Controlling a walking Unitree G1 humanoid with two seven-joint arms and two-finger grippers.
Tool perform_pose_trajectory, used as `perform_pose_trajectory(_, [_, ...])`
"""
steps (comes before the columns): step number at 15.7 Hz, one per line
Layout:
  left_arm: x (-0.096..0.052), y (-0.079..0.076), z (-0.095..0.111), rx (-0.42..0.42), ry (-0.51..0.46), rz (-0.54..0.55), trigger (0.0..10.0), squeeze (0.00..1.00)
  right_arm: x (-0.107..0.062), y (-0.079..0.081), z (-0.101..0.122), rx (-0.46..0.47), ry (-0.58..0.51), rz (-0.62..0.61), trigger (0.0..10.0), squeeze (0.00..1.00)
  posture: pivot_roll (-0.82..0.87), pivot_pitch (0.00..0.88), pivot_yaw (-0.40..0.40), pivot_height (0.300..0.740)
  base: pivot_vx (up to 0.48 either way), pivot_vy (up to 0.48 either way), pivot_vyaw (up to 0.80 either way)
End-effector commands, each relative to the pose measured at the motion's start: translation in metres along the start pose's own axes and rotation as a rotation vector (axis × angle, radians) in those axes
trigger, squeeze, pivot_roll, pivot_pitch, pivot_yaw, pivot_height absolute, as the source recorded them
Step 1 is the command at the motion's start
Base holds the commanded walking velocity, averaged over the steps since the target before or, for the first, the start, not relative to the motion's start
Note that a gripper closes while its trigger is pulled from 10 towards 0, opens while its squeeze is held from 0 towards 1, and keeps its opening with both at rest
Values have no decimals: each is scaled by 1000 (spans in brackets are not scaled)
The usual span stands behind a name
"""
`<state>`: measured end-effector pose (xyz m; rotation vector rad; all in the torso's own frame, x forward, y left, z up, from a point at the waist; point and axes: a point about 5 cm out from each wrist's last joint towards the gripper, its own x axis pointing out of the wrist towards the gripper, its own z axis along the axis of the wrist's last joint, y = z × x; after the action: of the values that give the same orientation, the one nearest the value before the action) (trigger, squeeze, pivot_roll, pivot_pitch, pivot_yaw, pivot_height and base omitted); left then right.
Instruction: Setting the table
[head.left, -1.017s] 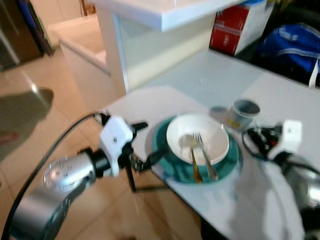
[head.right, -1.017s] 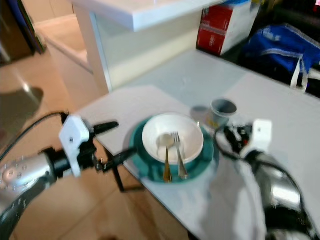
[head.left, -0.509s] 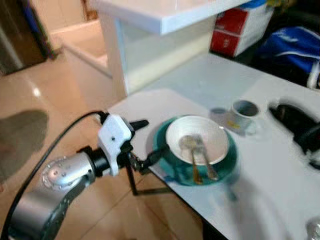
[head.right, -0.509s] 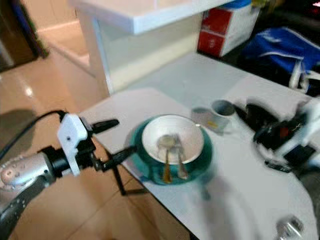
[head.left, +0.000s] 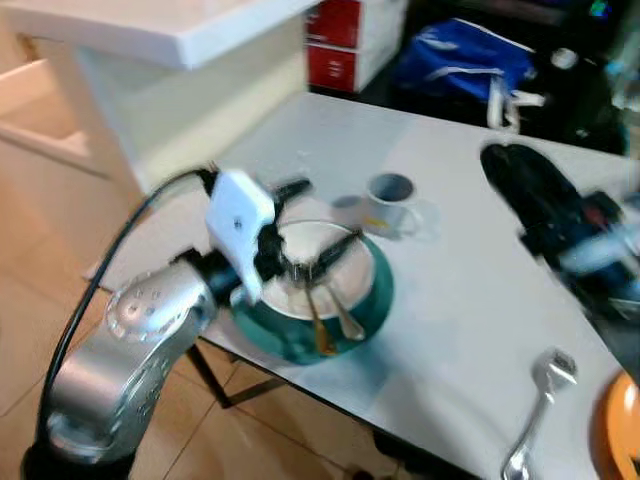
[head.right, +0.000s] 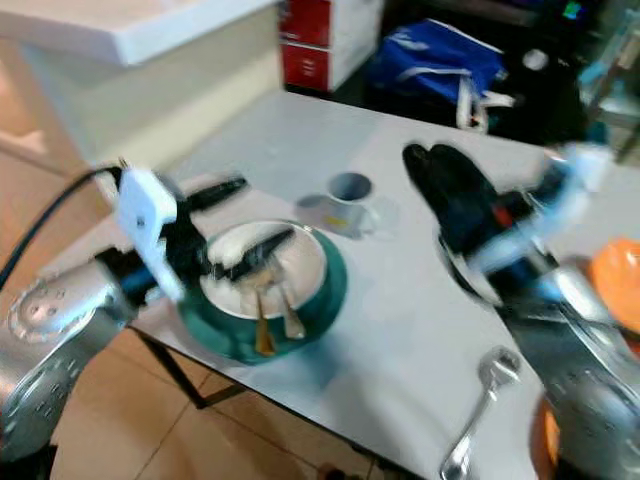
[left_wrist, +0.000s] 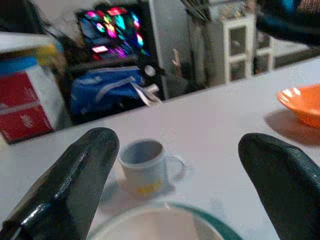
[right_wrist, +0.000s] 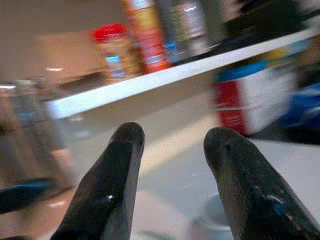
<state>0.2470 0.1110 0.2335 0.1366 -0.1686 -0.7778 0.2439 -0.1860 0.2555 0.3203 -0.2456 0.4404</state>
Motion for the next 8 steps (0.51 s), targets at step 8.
perform_pose_trajectory(8, [-4,18,-3,62,58,141,10000,0,19,1,-15,-64,10,-255,10000,0,7,0,17,740,-229,0,-195])
